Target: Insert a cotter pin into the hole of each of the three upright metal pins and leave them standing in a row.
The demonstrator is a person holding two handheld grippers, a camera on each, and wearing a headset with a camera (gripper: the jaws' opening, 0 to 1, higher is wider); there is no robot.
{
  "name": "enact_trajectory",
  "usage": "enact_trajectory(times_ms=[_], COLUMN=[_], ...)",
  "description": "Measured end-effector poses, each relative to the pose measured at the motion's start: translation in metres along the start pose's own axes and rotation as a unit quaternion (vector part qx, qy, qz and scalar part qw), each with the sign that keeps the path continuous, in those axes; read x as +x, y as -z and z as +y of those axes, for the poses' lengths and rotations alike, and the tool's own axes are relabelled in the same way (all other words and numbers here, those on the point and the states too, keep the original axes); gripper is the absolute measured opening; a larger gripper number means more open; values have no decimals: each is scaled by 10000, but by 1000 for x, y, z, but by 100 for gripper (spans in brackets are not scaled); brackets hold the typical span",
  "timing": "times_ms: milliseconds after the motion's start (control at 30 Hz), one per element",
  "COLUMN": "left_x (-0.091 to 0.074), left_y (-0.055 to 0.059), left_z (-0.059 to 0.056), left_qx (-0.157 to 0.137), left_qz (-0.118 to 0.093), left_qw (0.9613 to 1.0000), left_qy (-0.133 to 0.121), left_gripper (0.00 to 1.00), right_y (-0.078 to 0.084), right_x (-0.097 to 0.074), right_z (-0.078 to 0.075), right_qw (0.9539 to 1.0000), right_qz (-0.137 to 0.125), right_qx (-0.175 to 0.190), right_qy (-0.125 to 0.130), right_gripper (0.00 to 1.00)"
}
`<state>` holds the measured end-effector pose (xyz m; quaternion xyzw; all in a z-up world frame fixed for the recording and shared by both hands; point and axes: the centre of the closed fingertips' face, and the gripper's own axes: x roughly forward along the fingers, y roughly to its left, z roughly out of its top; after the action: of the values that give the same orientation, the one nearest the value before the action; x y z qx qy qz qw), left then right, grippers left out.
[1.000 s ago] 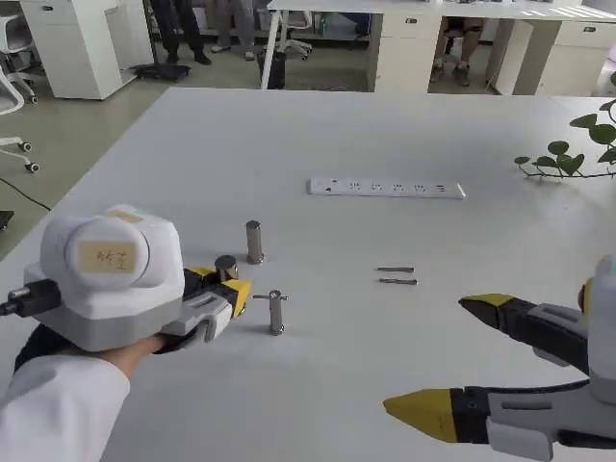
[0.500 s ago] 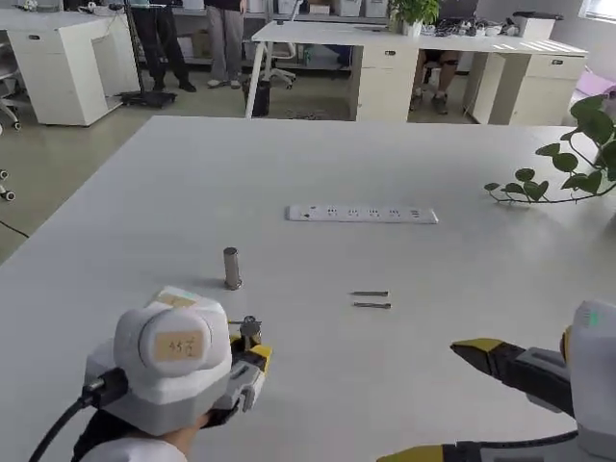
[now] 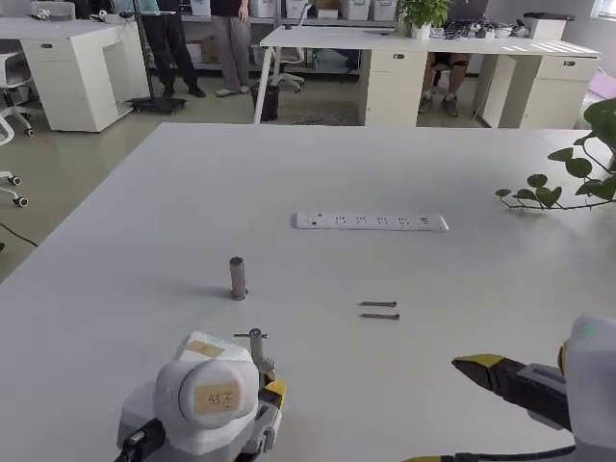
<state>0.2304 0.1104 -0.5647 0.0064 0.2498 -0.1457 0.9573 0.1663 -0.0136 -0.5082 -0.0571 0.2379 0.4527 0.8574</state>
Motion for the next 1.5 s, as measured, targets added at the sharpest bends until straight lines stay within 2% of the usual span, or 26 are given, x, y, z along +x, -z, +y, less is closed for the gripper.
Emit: enact_trajectory(times_ms=[133, 167, 200, 300, 367, 633, 700, 733, 800, 933, 1067, 1233, 1300, 1500], left_x=[4, 4, 5, 6, 7, 11, 11, 11, 11, 11, 10, 8, 7, 3], left_y=[0, 0, 1, 0, 2, 11, 18, 15, 16, 16, 16, 17, 16, 16], left_z=[-1, -1, -3, -4, -6, -15, -16, -16, -15, -13, -13, -12, -12, -11], left_qx=[198, 148, -28, 126, 103, 276, 421, 451, 373, 418, 297, 344, 454, 256], left_qz=[-22, -15, 7, -18, 3, 102, 231, 125, 142, 100, 113, 152, 177, 156], left_qw=[9998, 9999, 10000, 9999, 9999, 9995, 9988, 9989, 9992, 9991, 9995, 9993, 9988, 9995], left_qy=[-33, -28, 27, 13, 31, 101, 96, 86, 74, 42, -30, -61, -97, -118], left_gripper=[11, 11, 11, 11, 11, 11, 11, 11, 11, 11, 11, 12, 12, 13], right_y=[-4, -5, -5, -6, -7, -2, -2, -2, -1, 2, 3, 5, 6, 5], right_x=[6, 6, 8, 9, 9, 10, 10, 10, 10, 12, 14, 17, 18, 19], right_z=[7, 7, 8, 10, 10, 8, 10, 11, 11, 11, 12, 13, 14, 13], right_qw=[9999, 9999, 9999, 9999, 9998, 9999, 9998, 9998, 9998, 9998, 9998, 9997, 9996, 9996], right_qz=[-47, -60, -65, -70, -89, -64, -93, -93, -97, -88, -90, -107, -90, -113], right_qx=[-28, -24, -10, -17, -13, -31, -11, -5, 3, 39, 67, 116, 132, 142], right_qy=[-88, -108, -125, -146, -158, -125, -150, -159, -148, -171, -193, -203, -224, -202], right_gripper=[89, 89, 89, 89, 89, 88, 88, 88, 88, 88, 86, 86, 86, 86])
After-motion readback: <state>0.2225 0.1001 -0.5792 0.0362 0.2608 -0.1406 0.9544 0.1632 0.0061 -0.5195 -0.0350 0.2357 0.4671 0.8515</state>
